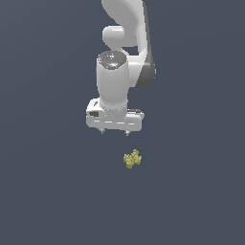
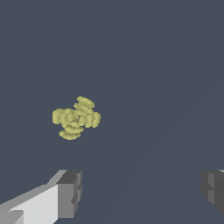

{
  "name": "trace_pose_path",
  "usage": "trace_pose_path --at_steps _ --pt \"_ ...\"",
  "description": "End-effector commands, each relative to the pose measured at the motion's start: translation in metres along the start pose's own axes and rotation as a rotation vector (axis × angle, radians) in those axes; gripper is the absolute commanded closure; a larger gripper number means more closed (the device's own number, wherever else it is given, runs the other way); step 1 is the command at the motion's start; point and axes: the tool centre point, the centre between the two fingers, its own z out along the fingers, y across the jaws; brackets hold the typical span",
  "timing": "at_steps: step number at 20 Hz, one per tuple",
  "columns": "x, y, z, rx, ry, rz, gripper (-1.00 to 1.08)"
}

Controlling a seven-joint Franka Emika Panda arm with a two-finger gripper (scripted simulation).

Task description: Pick up the object and move it to a goal position.

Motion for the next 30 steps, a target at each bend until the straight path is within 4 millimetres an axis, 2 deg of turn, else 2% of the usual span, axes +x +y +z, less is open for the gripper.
trace_pose_path --at_steps 1,13,30 --pt "0.001 -0.001 0.001 0.001 -0.001 0.012 -0.92" --pt "0.008 -0.012 0.014 0.006 -0.012 0.168 -0.92" --pt "0.025 -0.044 0.051 0.006 -0.043 0.58 -0.92"
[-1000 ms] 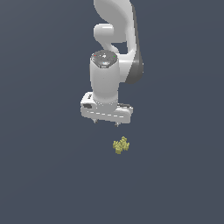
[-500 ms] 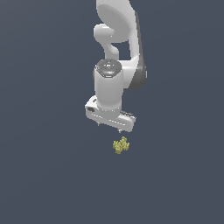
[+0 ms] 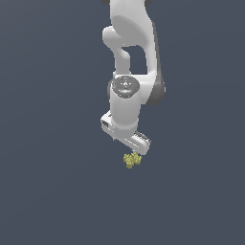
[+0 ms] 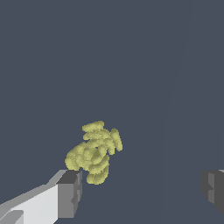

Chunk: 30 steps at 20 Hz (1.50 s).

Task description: Pick up the object and move it to a goal position.

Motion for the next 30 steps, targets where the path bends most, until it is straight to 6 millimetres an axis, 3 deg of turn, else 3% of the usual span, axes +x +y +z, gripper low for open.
trace_pose_path --at_steps 1,17,30 --pt "0.0 -0.006 0.006 -0.001 -0.004 0.064 -0.92" --pt "-0.006 -0.037 0.04 -0.016 -0.02 0.419 -0.92" --pt "-0.008 -0.044 0.049 -0.021 -0.022 0.503 -0.92"
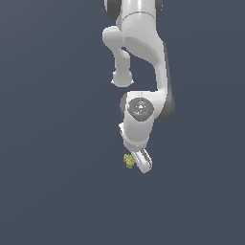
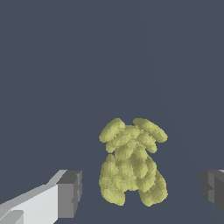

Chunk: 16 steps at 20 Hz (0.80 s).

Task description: Pick up the object and move it to a goal position.

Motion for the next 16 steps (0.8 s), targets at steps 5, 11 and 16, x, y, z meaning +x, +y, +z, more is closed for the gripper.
trace_pose_path --at_steps 5,11,16 --pt "0.0 0.0 0.01 0.0 0.0 0.001 -0.92" --pt "0.0 0.001 0.041 0.0 0.0 0.004 -0.92" --pt "0.0 0.0 0.051 0.0 0.0 0.005 -0.92"
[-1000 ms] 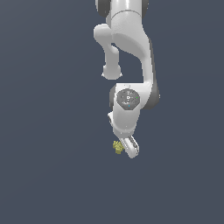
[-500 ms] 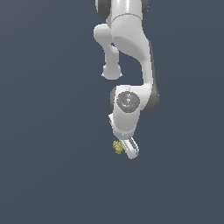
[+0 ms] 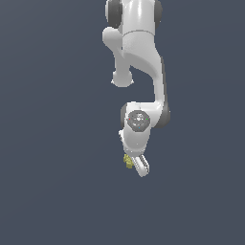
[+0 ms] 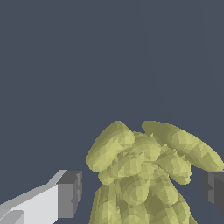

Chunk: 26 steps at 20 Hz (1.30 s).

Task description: Pick up the object and move it to a goal position.

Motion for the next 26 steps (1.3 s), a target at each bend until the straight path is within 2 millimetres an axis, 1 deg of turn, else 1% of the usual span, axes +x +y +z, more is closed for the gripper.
trace_pose_path --at_steps 1,2,3,14,17,20,22,26 --pt "0.001 -0.001 0.001 0.002 0.001 0.0 -0.92" --pt "0.001 -0.001 0.001 0.002 0.001 0.0 -0.92" --pt "0.001 -0.001 0.001 0.002 0.001 0.0 1.08" --pt "0.001 -0.001 0.0 0.002 0.001 0.0 1.08" --pt "0.0 -0.002 -0.005 0.002 0.001 0.0 1.08" --pt "-0.002 -0.002 -0.015 0.002 0.001 0.0 1.08" --pt "-0.004 -0.002 -0.026 0.002 0.001 0.0 1.08" --pt "-0.009 -0.004 -0.057 0.002 0.0 0.001 1.08"
